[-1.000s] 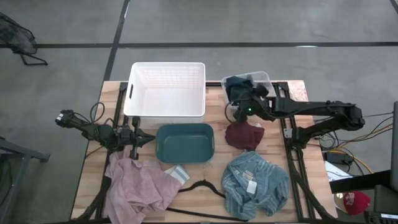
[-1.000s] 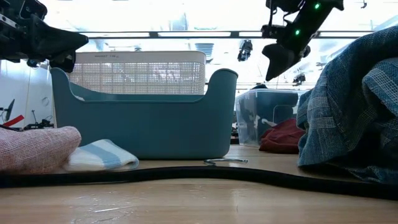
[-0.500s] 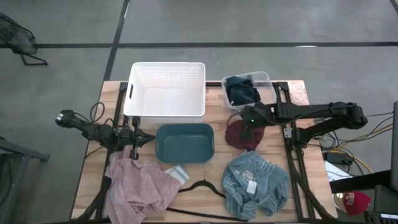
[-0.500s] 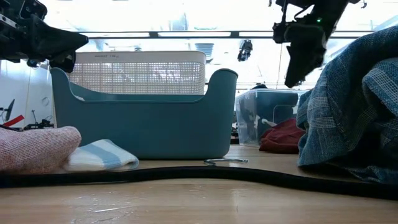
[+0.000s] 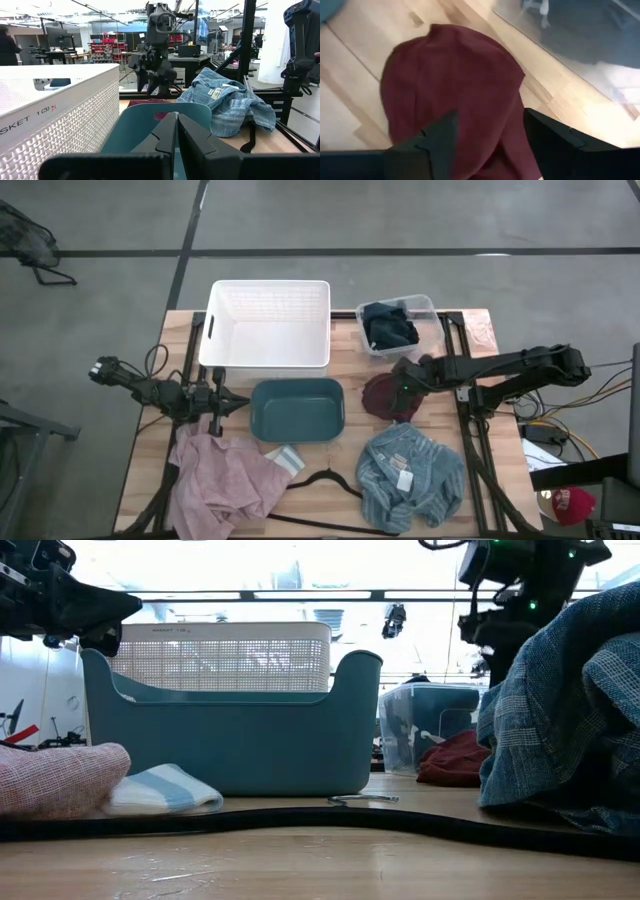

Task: Pick & Place Cloths
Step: Put the red shorts into the transparent bin

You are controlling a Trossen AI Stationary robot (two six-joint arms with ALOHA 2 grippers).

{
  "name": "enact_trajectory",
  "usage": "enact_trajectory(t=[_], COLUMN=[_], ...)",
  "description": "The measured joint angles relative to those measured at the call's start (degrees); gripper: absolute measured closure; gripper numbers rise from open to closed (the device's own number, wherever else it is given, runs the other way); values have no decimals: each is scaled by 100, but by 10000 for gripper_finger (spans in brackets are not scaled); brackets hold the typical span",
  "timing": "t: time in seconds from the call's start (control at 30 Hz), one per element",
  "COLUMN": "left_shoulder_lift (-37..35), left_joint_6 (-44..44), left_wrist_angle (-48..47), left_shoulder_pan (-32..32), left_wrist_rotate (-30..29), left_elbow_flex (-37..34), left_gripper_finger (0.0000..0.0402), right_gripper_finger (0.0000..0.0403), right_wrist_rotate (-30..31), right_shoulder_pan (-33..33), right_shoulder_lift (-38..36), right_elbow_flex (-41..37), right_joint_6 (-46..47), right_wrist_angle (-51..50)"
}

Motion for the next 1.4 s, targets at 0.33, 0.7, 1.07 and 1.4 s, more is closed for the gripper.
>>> enact_trajectory(t=[0.33,0.7,1.07,1.4], left_shoulder_lift=[0,2,0,2], left_joint_6=[1,0,2,0], left_wrist_angle=[0,0,0,0], left_shoulder_pan=[0,0,0,-1], left_wrist_rotate=[-1,0,-2,-1], left_elbow_flex=[0,0,0,0], left_gripper_finger=[376,376,376,376], right_gripper_finger=[88,43,82,164], right_wrist_rotate=[6,-39,-13,-6], right_shoulder_pan=[0,0,-2,-2], right_shoulder_lift=[0,20,42,39], right_elbow_flex=[-641,-1471,-1890,-1929], right_joint_6=[73,153,251,67], right_wrist_angle=[1252,2667,3021,3464])
